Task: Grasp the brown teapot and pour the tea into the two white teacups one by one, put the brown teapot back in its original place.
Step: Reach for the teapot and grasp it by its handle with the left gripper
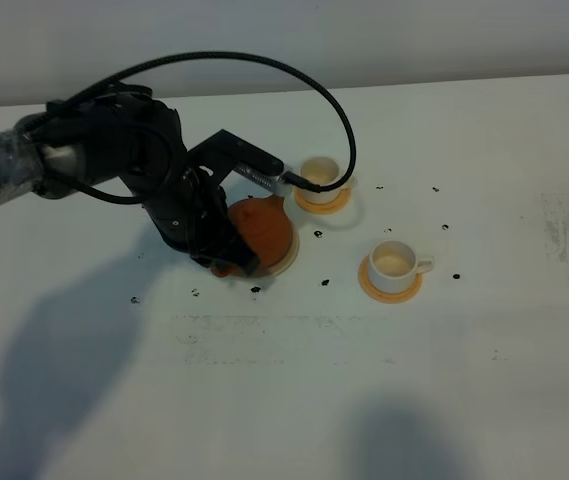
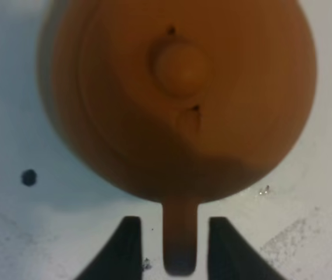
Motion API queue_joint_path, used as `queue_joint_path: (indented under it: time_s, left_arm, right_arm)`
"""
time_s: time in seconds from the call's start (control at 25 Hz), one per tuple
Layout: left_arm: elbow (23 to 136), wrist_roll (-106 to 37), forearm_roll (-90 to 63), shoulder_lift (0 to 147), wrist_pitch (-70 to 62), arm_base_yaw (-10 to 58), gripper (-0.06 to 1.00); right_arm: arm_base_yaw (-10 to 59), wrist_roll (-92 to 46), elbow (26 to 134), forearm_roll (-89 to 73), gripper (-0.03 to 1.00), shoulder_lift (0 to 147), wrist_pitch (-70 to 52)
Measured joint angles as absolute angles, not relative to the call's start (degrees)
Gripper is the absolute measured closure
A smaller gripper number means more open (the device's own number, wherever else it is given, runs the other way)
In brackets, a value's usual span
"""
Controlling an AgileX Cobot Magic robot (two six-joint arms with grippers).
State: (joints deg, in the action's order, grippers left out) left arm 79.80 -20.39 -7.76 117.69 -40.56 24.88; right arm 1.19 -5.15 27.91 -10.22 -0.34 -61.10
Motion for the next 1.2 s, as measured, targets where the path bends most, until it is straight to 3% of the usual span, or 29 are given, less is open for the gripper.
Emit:
queue_joint_path:
  time_s: [0.16, 1.2]
  left_arm:
    - [79.8, -20.2, -7.8, 118.1, -40.6, 24.9, 0.84]
    - [79.8, -27.6, -6.2, 115.8, -39.3, 25.4, 0.84]
  right_arm:
    - [1.2, -5.1, 27.9, -10.2, 0.77, -0.3, -61.1]
    - [1.2, -5.1, 27.9, -10.2, 0.77, -0.3, -61.1]
